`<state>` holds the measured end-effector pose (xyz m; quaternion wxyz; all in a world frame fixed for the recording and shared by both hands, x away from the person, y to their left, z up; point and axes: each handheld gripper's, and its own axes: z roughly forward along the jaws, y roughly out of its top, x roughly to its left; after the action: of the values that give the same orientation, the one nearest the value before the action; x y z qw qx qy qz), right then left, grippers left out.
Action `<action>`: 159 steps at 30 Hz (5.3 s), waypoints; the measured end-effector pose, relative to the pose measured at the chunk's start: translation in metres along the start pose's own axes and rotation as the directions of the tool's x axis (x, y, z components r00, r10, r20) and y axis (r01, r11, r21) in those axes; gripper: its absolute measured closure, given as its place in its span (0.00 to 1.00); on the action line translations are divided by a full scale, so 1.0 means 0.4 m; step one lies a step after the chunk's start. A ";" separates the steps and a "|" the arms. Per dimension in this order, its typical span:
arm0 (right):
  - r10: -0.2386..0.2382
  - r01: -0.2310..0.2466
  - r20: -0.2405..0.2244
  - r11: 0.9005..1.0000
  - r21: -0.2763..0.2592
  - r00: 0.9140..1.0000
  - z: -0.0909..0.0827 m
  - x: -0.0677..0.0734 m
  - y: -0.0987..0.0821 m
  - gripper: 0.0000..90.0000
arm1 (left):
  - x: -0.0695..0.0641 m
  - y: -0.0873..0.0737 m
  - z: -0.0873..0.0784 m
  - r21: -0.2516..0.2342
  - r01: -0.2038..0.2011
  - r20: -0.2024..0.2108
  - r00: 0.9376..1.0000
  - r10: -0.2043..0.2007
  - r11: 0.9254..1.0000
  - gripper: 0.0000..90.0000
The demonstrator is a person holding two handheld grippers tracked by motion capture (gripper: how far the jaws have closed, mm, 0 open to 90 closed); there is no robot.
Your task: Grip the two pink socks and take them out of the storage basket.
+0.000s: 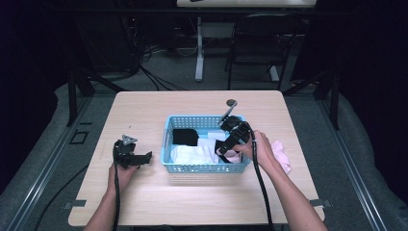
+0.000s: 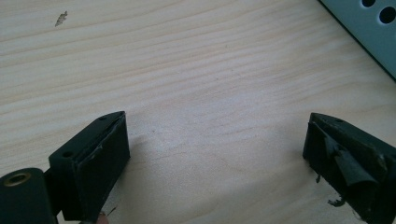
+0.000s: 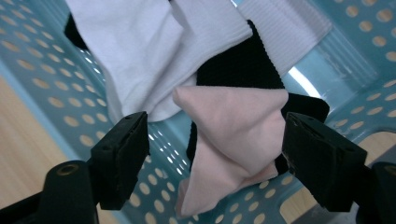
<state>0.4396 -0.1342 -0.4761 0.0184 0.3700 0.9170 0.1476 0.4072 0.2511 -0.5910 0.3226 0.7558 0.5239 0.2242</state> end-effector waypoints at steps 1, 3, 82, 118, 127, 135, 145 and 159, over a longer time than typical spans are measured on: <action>0.006 -0.006 -0.004 1.000 0.009 1.000 0.012 -0.002 0.000 0.27 | 0.000 0.000 0.000 -0.001 -0.001 0.000 1.000 0.001 1.000 0.08; 0.020 -0.020 0.004 0.999 0.029 1.000 0.030 -0.007 0.000 0.32 | 0.000 0.000 0.000 -0.001 -0.001 0.000 1.000 0.001 1.000 0.08; 0.036 -0.033 0.044 0.997 -0.071 0.998 -0.163 0.004 0.033 0.85 | 0.002 0.001 0.000 0.000 -0.006 0.005 1.000 0.006 1.000 0.08; 0.165 -0.151 0.137 0.982 -0.110 0.977 -0.320 -0.119 -0.100 0.85 | 0.001 0.001 0.001 0.000 -0.006 0.003 1.000 0.006 1.000 0.08; 0.215 -0.207 0.156 0.976 -0.068 0.964 -0.268 -0.181 -0.155 0.85 | 0.001 0.000 0.000 0.000 -0.005 0.003 1.000 0.005 1.000 0.08; 0.286 -0.285 0.136 0.958 -0.033 0.948 -0.145 -0.233 -0.205 0.85 | 0.001 0.000 0.000 0.000 -0.003 0.003 1.000 0.003 1.000 0.08; 0.358 -0.360 0.117 0.933 -0.012 0.926 -0.029 -0.278 -0.245 0.82 | 0.000 0.000 0.000 -0.001 -0.002 0.003 1.000 0.002 1.000 0.08; 0.397 -0.386 0.102 0.916 -0.112 0.912 -0.103 -0.251 -0.306 0.04 | 0.000 0.000 0.000 -0.001 -0.001 0.003 1.000 0.001 1.000 0.08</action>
<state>0.4241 -0.2969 -0.4790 0.0611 0.5534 0.8139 0.1660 0.4072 0.2512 -0.5911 0.3236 0.7562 0.5229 0.2236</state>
